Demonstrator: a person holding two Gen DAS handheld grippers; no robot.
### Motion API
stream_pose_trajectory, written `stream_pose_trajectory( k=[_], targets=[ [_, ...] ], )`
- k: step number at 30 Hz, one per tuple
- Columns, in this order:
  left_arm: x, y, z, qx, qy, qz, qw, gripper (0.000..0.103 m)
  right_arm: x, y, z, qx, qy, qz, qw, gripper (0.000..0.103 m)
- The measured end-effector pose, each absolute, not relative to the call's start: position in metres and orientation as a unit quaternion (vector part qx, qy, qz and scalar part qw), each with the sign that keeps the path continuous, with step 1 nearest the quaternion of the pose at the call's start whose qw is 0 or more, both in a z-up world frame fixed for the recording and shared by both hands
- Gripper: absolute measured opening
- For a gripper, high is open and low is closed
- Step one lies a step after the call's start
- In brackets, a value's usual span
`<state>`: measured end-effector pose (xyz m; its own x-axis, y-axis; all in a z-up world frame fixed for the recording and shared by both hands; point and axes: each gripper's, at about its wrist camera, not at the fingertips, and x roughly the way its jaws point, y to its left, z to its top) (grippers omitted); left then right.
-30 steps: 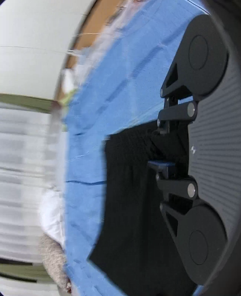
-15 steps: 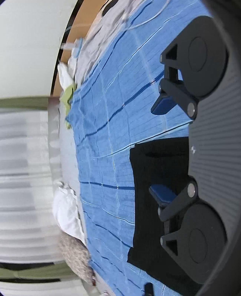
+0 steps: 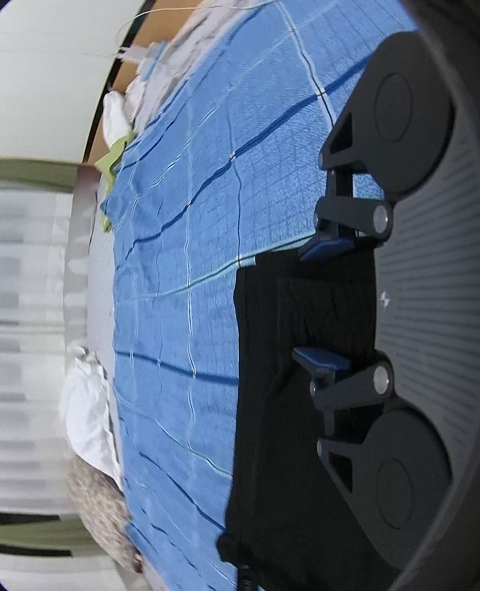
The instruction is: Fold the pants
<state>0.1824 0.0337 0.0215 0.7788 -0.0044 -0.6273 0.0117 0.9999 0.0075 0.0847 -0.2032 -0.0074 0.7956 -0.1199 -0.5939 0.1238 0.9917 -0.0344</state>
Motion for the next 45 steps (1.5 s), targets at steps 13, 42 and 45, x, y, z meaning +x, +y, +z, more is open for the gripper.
stream_pose_trajectory(
  k=[13, 42, 45],
  targets=[
    [0.172, 0.035, 0.036, 0.000, 0.339, -0.005, 0.941, 0.048, 0.067, -0.220, 0.000, 0.065, 0.300, -0.068, 0.949, 0.082],
    [-0.053, 0.020, 0.043, 0.020, 0.332, -0.035, 0.942, 0.067, -0.087, -0.128, 0.001, 0.009, 0.278, -0.029, 0.960, 0.090],
    [-0.065, 0.018, 0.041, 0.028, 0.330, -0.036, 0.943, 0.069, -0.093, -0.128, -0.006, 0.006, 0.288, -0.033, 0.957, 0.090]
  ],
)
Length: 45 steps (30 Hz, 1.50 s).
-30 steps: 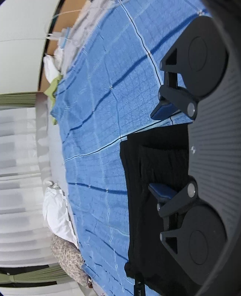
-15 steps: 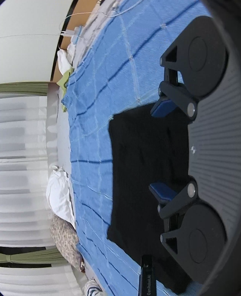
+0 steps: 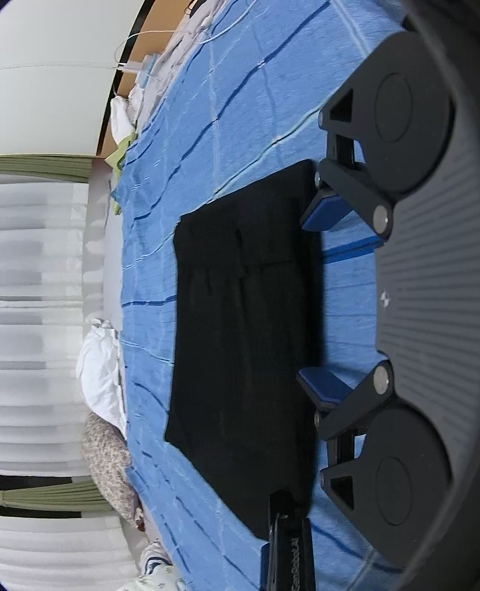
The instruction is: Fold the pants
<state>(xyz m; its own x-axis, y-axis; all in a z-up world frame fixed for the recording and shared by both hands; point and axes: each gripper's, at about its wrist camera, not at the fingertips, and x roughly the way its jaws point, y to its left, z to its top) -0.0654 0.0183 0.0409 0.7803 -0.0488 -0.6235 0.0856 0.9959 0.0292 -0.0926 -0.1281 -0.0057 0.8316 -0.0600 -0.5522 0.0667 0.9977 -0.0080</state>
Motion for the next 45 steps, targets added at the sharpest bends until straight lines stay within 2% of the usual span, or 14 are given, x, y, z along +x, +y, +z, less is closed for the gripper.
stream_pose_trajectory(
  k=[4, 11, 19, 45],
  targets=[
    [-0.072, 0.015, 0.039, 0.038, 0.328, -0.033, 0.943, 0.072, -0.099, -0.130, -0.015, 0.007, 0.298, -0.034, 0.954, 0.091],
    [-0.070, 0.016, 0.032, 0.030, 0.349, -0.037, 0.936, 0.089, -0.102, -0.129, -0.019, -0.002, 0.300, -0.033, 0.953, 0.096],
    [-0.067, 0.018, 0.024, 0.026, 0.352, -0.024, 0.935, 0.103, -0.099, -0.125, -0.023, -0.015, 0.307, -0.018, 0.951, 0.103],
    [-0.066, 0.022, 0.019, 0.025, 0.344, -0.032, 0.938, 0.103, -0.096, -0.124, -0.024, -0.020, 0.310, -0.015, 0.951, 0.103]
  ],
)
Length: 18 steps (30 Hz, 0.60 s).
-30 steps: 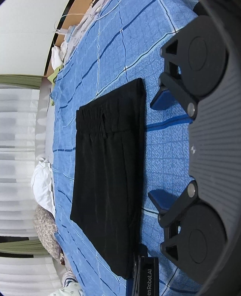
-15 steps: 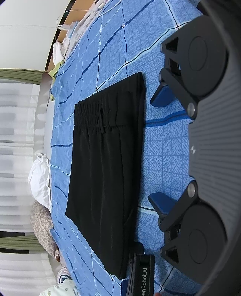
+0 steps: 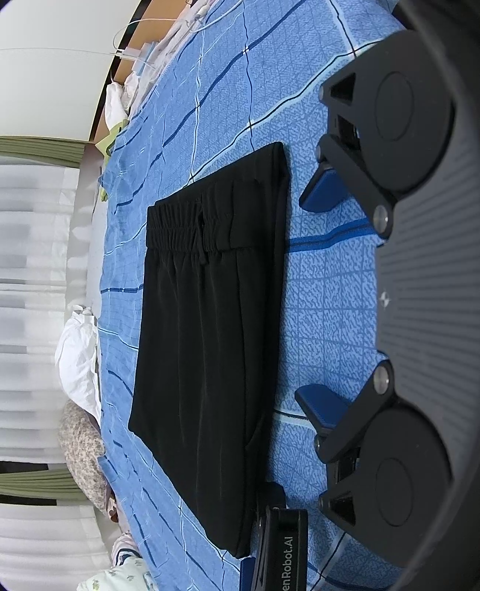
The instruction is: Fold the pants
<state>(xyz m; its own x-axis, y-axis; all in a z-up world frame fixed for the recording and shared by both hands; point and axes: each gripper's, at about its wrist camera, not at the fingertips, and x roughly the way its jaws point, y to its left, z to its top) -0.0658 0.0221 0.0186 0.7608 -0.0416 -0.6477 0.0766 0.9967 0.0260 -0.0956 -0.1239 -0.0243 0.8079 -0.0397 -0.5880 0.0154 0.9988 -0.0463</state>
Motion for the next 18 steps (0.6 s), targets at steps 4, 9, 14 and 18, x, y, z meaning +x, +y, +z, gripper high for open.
stream_pose_trajectory(
  k=[4, 9, 14, 18],
  targets=[
    [-0.0660, 0.0237, 0.0180, 0.023, 0.344, -0.034, 0.938, 0.103, -0.0958, -0.1237, -0.0245, -0.019, 0.309, -0.015, 0.951, 0.103],
    [-0.0665, 0.0248, 0.0179, 0.022, 0.342, -0.036, 0.939, 0.103, -0.0956, -0.1239, -0.0246, -0.019, 0.309, -0.014, 0.951, 0.103],
    [-0.0666, 0.0251, 0.0178, 0.022, 0.343, -0.036, 0.939, 0.103, -0.0953, -0.1240, -0.0246, -0.020, 0.309, -0.014, 0.951, 0.103],
    [-0.0666, 0.0256, 0.0179, 0.022, 0.343, -0.038, 0.938, 0.103, -0.0955, -0.1237, -0.0247, -0.020, 0.309, -0.014, 0.951, 0.103]
  ],
)
